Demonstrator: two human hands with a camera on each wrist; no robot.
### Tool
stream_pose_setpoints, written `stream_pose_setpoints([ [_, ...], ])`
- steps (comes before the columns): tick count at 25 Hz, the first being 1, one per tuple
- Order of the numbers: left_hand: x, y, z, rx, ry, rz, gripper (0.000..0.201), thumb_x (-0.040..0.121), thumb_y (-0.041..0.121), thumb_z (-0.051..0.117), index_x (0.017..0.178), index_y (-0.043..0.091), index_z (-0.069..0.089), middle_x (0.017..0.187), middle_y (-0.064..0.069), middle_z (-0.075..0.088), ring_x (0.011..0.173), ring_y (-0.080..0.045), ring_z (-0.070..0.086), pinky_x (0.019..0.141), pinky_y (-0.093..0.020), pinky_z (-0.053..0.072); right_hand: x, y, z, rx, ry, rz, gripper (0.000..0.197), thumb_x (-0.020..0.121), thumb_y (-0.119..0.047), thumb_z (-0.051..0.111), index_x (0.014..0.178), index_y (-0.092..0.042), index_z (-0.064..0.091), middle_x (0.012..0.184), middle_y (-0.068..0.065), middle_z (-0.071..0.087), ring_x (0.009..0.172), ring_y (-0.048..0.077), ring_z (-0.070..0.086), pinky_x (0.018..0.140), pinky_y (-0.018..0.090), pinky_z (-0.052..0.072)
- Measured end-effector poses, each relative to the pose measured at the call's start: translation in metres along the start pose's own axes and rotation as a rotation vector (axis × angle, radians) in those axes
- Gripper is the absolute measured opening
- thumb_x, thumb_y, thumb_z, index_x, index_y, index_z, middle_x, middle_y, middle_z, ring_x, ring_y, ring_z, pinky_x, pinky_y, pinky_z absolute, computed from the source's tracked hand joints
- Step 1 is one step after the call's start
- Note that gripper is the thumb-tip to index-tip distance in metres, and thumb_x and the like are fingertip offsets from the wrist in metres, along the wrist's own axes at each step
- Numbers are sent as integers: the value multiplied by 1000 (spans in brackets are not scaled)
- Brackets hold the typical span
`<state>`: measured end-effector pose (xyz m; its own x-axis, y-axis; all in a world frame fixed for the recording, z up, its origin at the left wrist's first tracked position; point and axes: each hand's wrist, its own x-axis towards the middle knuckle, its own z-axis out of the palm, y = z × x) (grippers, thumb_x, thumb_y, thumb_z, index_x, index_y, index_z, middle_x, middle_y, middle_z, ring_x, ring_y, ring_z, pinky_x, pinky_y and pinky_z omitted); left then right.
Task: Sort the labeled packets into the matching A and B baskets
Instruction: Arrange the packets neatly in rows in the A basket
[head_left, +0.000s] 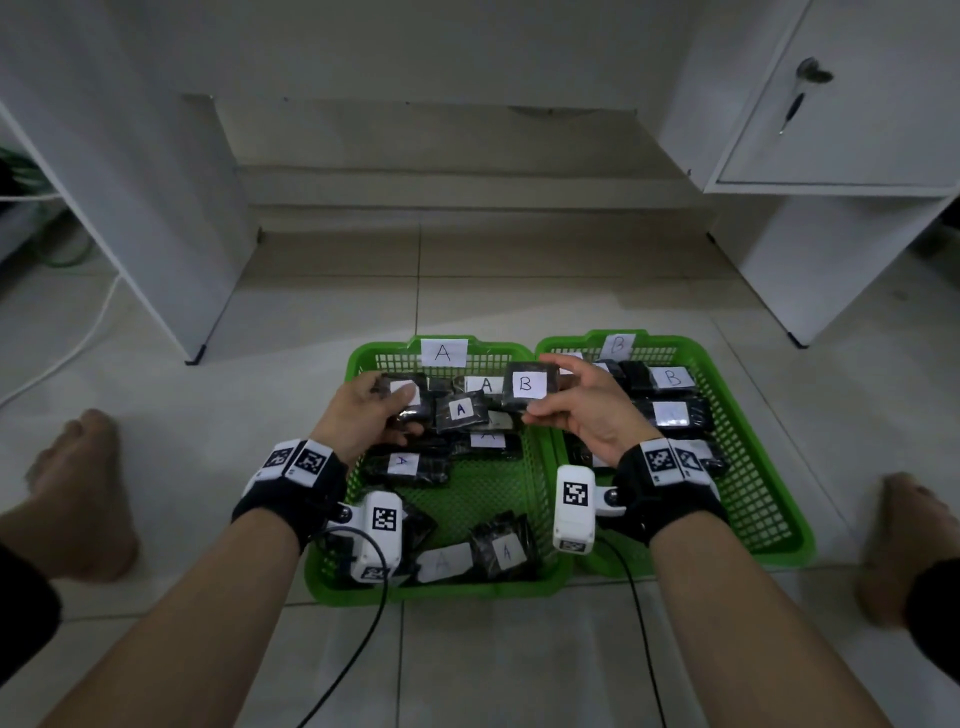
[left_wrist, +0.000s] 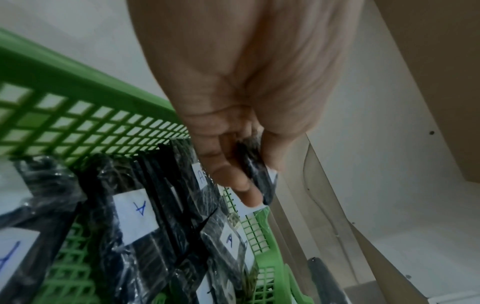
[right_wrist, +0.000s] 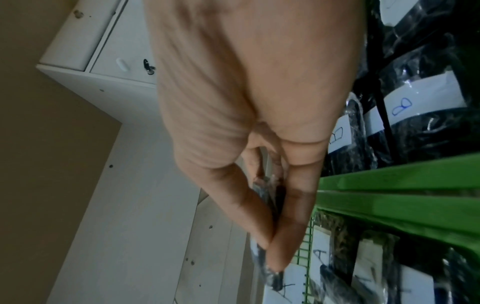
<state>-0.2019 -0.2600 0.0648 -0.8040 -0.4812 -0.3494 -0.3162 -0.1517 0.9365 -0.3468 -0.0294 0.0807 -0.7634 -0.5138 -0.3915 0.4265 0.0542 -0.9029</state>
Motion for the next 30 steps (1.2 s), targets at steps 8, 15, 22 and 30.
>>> stream_pose_setpoints([
  [8,14,6,-19,-35,208,104,56,94,-12,48,136,22,35,97,-22,68,71,-30,66,49,-30,51,15,8,11,-288,164,-99,65,57,5,95,113,-10,65,119,15,64,97,30,72,73,38,64],
  [15,30,-6,-14,392,166,199,53,82,15,77,128,27,54,111,0,66,92,-18,68,77,-34,58,45,-10,18,-1447,237,-463,63,65,-63,80,113,-24,66,107,-7,64,101,14,49,89,31,44],
  [22,45,-12,33,663,-124,272,59,79,20,81,129,30,53,116,6,64,98,-11,65,84,-24,55,66,-18,35,-1655,25,-380,61,80,-44,81,133,-23,57,118,2,50,107,17,37,102,36,36],
  [30,50,-12,33,778,-102,293,60,81,11,76,131,30,50,104,7,61,88,-10,63,79,-27,56,59,-12,33,-1638,41,-369,56,74,-31,88,124,-21,64,102,-5,44,98,13,31,103,35,35],
])
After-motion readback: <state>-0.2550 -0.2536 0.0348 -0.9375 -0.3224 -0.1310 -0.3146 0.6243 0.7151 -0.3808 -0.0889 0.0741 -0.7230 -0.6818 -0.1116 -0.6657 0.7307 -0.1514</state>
